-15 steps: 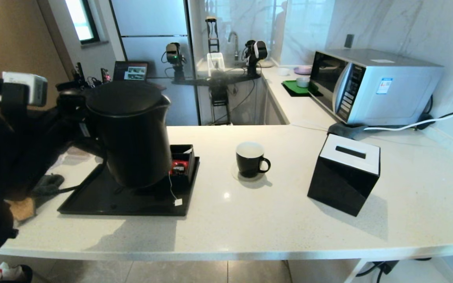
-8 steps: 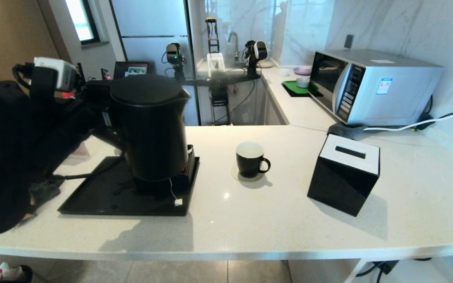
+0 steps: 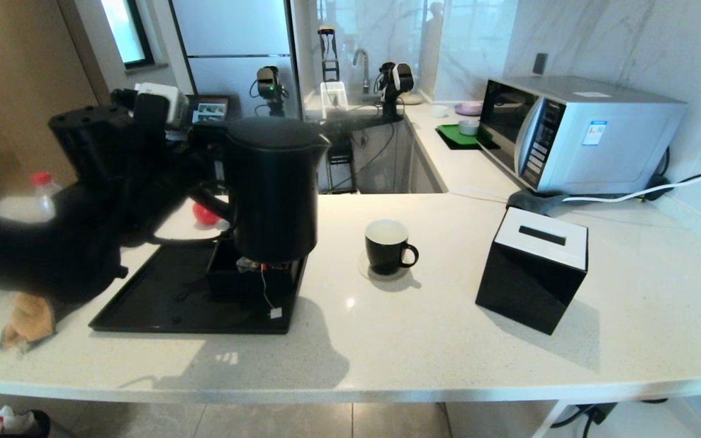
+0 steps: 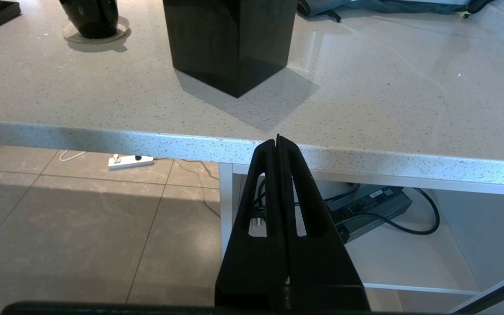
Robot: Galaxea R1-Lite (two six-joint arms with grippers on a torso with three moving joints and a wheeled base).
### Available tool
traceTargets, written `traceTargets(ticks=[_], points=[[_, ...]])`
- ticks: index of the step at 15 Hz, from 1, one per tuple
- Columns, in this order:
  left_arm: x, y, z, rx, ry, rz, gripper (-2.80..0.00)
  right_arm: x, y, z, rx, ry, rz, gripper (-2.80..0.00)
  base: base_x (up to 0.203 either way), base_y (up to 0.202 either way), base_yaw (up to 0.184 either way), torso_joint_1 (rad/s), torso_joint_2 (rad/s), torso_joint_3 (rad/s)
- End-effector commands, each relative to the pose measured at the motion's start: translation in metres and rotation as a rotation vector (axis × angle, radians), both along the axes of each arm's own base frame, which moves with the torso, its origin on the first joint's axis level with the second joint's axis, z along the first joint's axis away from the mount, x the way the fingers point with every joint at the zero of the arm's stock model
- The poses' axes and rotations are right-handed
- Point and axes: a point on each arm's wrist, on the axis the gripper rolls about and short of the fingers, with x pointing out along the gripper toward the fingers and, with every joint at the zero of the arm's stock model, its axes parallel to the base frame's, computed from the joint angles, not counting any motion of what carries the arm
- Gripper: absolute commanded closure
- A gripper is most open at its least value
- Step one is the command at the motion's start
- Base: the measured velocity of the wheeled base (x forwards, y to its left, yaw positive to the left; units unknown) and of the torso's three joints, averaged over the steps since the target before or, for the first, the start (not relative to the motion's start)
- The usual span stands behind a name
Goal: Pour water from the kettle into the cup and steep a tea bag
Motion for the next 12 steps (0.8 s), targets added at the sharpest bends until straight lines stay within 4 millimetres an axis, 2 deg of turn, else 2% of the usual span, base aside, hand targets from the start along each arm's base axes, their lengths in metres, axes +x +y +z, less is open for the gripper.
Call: traceTargets(ticks=[1, 4, 12], points=[[0.020, -0.013, -0.009, 0.010, 0.023, -0.004, 0.00, 0.000, 0.000, 0.000, -0.001, 0.002, 0.000, 0.00, 0.000, 0.000, 0.000, 0.000, 0.00, 0.000], [0.037, -0.028, -0.022, 0.025, 0.059, -0.008, 0.00, 0.000, 0.000, 0.000, -0.001, 0.002, 0.000, 0.00, 0.000, 0.000, 0.000, 0.000, 0.00, 0.000], [0.065, -0.047, -0.046, 0.073, 0.088, -0.004, 0.00, 0.000, 0.000, 0.000, -0.001, 0.002, 0.000, 0.00, 0.000, 0.000, 0.000, 0.000, 0.00, 0.000]])
